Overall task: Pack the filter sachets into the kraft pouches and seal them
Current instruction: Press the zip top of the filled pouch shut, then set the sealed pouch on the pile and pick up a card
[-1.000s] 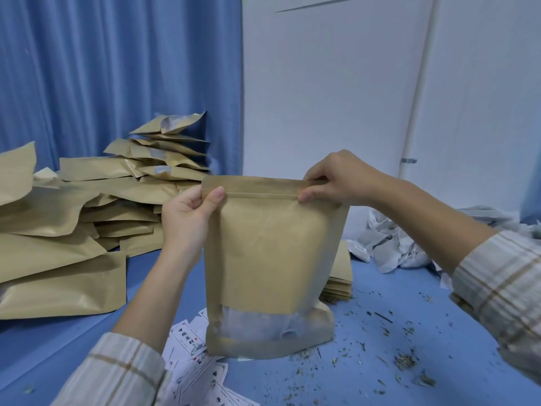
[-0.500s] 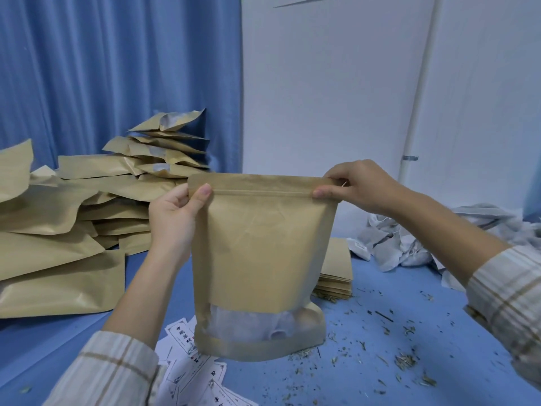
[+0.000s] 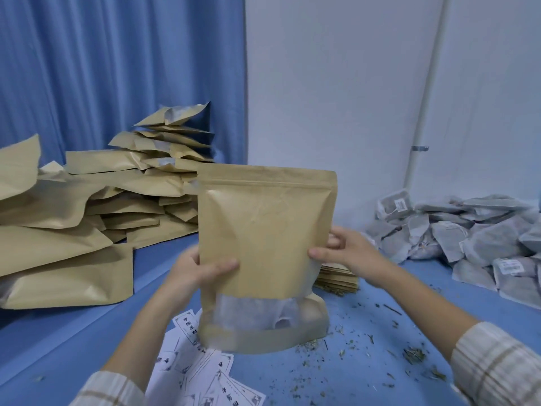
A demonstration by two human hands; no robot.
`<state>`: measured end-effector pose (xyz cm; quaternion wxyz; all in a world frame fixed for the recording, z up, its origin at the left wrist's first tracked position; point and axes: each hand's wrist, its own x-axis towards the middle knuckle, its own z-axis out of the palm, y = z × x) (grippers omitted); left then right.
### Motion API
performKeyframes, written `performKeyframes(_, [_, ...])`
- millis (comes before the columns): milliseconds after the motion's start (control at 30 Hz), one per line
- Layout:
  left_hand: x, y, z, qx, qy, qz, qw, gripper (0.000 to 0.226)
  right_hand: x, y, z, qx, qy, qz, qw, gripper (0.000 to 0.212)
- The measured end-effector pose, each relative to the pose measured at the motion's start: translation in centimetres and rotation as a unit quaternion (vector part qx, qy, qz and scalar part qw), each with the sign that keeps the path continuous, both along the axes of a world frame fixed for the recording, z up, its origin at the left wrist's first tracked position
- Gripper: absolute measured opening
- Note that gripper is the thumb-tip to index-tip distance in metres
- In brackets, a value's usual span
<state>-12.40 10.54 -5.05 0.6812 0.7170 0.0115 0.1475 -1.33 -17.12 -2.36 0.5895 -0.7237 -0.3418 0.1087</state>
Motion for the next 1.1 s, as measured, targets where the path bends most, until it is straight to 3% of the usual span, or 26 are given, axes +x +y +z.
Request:
performKeyframes(67, [-0.5,-0.4,-2.2,0.018,0.068,-0.009,0.997,0.059,-0.3,0.3,-2.8,-0.011,0.06,0.026,0.998,0.063])
performKeyframes(233, [-0.4,-1.3,-1.8,-0.044,0.031,0.065,0.996,0.02,-1.1,1.8,-6.3,0.053,0.123,-0.008,0.991,0.065])
performKeyframes(467, [-3.1,4.0,1.2,-0.002,0.092,-0.053,0.994,0.039,-2.4,5.6,-6.1,0.2,0.192,-0.09,0.957,0.04])
performKeyframes(533, [-4.8,6.6,1.0,-0.066,0.099,-0.06,0.991,0.043,-3.2,7.9,-6.1,0.224,0.221,-0.092,0.945,0.03])
performKeyframes(600, [-6.1,8.8,0.6,-0.193,0.07,-0.031,0.978,0.045,-4.0,10.7,-5.8,0.236,0.246,-0.097,0.935,0.024])
performKeyframes(767, [-6.5,12.3,0.6,-0.453,-0.105,-0.019,0.885,0.054,-4.9,20.3,-2.8,0.316,0.312,-0.074,0.893,0.015])
performKeyframes(867, [-4.4,13.2,2.4,-0.51,-0.163,-0.003,0.844,0.059,-3.8,31.2,4.0,0.379,0.388,-0.052,0.839,0.012])
performKeyframes(1000, [-2.0,15.0,4.6,-0.515,-0.153,0.071,0.84,0.06,-4.1,43.0,14.3,0.206,0.364,0.041,0.907,0.055])
performKeyframes(1100, [-1.6,15.9,4.7,-0.498,-0.133,0.086,0.853,0.055,-5.1,44.6,13.3,0.134,0.37,0.091,0.915,0.054])
